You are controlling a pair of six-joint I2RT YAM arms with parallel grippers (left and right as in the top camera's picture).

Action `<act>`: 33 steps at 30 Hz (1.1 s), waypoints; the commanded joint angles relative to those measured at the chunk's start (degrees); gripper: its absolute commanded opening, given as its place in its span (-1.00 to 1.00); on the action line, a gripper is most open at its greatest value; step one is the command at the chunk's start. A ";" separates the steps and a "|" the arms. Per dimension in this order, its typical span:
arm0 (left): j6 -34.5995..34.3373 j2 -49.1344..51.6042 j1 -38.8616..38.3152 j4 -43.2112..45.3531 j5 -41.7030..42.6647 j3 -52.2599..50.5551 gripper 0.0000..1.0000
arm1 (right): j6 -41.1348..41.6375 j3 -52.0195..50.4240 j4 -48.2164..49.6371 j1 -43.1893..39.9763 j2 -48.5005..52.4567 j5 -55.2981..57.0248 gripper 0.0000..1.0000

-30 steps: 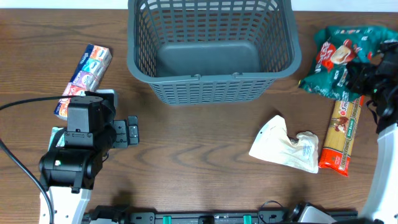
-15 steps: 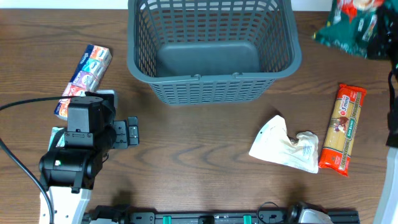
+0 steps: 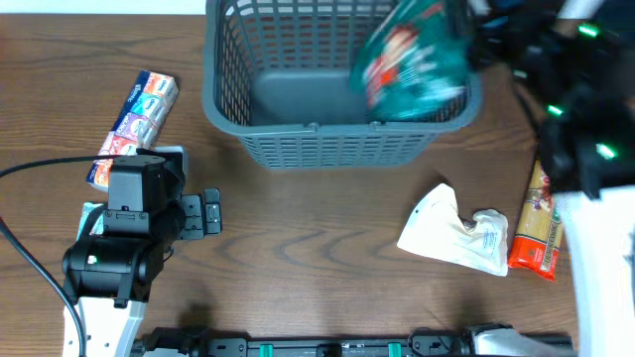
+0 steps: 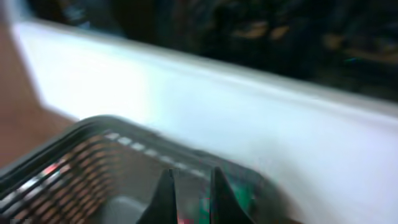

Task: Pack container
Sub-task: 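Lift the green coffee bag and drop it into the grey basket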

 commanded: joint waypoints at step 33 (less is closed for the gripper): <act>1.01 -0.09 -0.07 2.12 -0.72 1.22 0.97 | 17.44 18.97 -55.52 -25.86 10.69 15.19 0.99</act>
